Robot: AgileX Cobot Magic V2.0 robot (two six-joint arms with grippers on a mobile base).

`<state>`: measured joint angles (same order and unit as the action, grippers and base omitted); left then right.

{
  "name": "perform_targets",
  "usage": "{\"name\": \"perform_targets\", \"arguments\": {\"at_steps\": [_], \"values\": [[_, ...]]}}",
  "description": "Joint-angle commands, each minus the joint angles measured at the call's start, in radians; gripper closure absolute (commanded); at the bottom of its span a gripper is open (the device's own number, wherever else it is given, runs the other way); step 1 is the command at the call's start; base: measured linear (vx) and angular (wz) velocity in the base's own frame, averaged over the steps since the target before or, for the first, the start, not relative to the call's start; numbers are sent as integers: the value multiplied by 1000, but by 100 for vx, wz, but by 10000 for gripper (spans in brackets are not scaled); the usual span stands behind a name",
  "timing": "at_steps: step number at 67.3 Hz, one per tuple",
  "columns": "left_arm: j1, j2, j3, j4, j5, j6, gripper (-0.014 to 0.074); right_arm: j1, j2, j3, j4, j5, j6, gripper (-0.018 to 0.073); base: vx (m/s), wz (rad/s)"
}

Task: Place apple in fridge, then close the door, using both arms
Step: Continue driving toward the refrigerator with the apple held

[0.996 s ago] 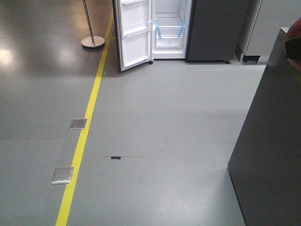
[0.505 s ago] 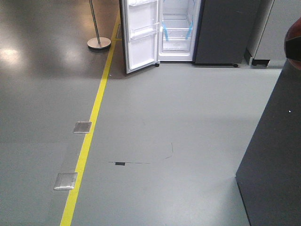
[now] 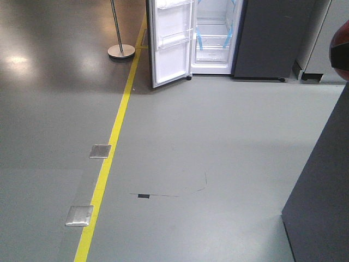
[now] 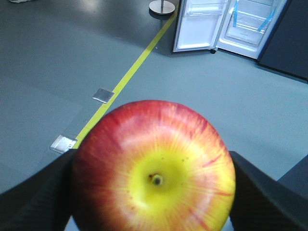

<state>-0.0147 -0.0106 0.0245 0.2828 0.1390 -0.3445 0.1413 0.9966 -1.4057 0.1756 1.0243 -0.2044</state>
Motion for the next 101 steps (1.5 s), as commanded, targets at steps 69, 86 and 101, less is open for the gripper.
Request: {"name": "perform_targets", "arguments": {"at_steps": [69,86,101], "values": [[-5,-16,-19,-3,-68,-2,603,-3,-10,-22,5,-78,-7,410,10,1],[-5,-16,-19,-3,-68,-2,603,-3,-10,-22,5,-78,-7,410,12,2],[-5,-16,-19,-3,-68,-2,603,-3,-10,-22,5,-78,-7,410,11,3]]}}
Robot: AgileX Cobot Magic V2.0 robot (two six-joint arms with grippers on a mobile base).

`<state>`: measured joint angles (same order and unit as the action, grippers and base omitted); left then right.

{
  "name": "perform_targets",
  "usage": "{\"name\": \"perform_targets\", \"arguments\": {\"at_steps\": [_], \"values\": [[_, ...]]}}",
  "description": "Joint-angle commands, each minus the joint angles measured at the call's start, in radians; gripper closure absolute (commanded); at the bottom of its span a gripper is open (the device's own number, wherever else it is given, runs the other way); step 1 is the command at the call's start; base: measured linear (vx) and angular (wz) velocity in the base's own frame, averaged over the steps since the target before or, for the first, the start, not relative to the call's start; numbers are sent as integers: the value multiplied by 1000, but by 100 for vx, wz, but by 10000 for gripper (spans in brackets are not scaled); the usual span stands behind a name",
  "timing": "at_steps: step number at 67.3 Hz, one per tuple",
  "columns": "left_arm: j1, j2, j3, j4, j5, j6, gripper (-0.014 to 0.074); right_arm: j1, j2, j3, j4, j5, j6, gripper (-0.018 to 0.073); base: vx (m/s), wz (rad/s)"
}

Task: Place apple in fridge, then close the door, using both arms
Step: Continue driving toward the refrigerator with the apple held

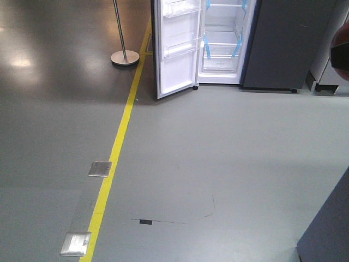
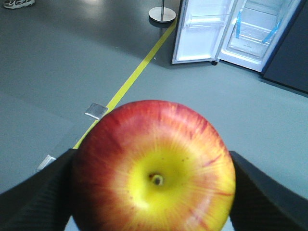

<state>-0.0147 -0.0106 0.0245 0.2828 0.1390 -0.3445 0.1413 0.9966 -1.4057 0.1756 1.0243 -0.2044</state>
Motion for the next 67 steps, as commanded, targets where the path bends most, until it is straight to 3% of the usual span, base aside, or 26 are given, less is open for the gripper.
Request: {"name": "perform_targets", "arguments": {"at_steps": [1,67], "values": [[-5,-16,-19,-3,-68,-2,603,-3,-10,-22,5,-78,-7,410,11,4],[-5,-16,-19,-3,-68,-2,603,-3,-10,-22,5,-78,-7,410,11,1]]}}
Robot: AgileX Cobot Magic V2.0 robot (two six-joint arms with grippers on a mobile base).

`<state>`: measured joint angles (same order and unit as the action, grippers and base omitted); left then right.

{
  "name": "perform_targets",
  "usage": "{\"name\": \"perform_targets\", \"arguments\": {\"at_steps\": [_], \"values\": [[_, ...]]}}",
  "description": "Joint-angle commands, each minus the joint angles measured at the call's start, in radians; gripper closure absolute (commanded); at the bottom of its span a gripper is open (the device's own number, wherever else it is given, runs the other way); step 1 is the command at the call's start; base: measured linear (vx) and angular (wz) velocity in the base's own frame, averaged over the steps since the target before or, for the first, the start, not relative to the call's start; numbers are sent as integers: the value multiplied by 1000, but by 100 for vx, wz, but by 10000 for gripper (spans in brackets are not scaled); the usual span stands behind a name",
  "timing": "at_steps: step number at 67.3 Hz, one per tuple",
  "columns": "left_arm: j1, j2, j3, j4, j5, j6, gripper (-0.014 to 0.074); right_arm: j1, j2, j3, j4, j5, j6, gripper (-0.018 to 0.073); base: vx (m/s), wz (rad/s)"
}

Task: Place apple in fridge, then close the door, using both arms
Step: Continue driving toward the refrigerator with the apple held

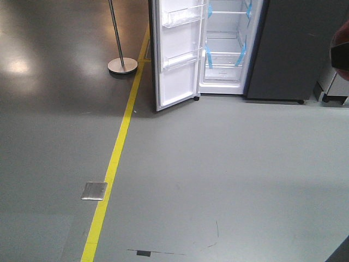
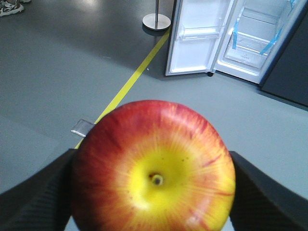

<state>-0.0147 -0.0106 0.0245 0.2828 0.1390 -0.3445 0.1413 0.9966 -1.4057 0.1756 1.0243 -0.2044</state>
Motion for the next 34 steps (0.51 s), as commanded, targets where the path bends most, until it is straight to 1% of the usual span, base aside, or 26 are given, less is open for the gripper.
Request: {"name": "perform_targets", "arguments": {"at_steps": [1,34], "values": [[-5,-16,-19,-3,-68,-2,603,-3,-10,-22,5,-78,-7,410,9,3],[-5,-16,-19,-3,-68,-2,603,-3,-10,-22,5,-78,-7,410,8,3]]}}
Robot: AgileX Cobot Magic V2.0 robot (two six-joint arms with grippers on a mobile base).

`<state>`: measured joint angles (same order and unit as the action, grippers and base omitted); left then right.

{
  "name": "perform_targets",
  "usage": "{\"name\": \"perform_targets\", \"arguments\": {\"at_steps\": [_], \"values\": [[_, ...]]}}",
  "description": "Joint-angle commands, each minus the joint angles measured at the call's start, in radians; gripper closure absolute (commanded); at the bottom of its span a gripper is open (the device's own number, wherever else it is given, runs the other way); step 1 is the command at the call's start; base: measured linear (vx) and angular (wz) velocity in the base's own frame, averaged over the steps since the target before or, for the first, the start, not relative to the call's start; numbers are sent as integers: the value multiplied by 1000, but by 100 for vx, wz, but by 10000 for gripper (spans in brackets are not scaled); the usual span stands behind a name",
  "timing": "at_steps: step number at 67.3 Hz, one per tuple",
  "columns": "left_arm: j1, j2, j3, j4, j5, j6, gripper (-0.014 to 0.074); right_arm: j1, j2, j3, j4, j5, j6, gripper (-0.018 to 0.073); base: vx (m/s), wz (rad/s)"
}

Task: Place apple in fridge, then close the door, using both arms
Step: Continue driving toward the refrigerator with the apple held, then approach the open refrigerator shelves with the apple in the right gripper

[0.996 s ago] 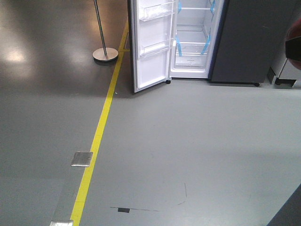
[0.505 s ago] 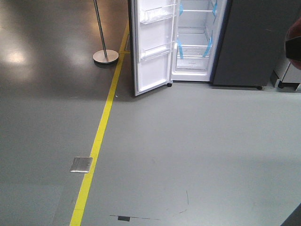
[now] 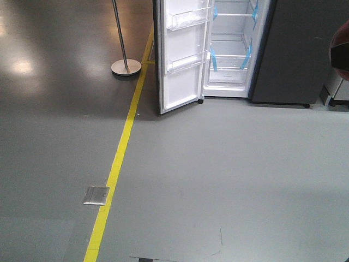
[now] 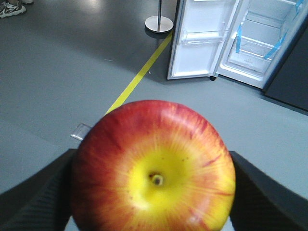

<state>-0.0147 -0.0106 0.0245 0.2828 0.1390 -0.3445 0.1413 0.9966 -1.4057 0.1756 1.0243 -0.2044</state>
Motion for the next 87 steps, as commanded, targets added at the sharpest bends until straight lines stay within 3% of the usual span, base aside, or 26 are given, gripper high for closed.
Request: {"name": "perform_targets", "arguments": {"at_steps": [1,87], "values": [[-5,-16,-19,-3,-68,-2,603,-3,-10,-22,5,-78,-7,410,8,3],[-5,-16,-19,-3,-68,-2,603,-3,-10,-22,5,-78,-7,410,11,3]]}}
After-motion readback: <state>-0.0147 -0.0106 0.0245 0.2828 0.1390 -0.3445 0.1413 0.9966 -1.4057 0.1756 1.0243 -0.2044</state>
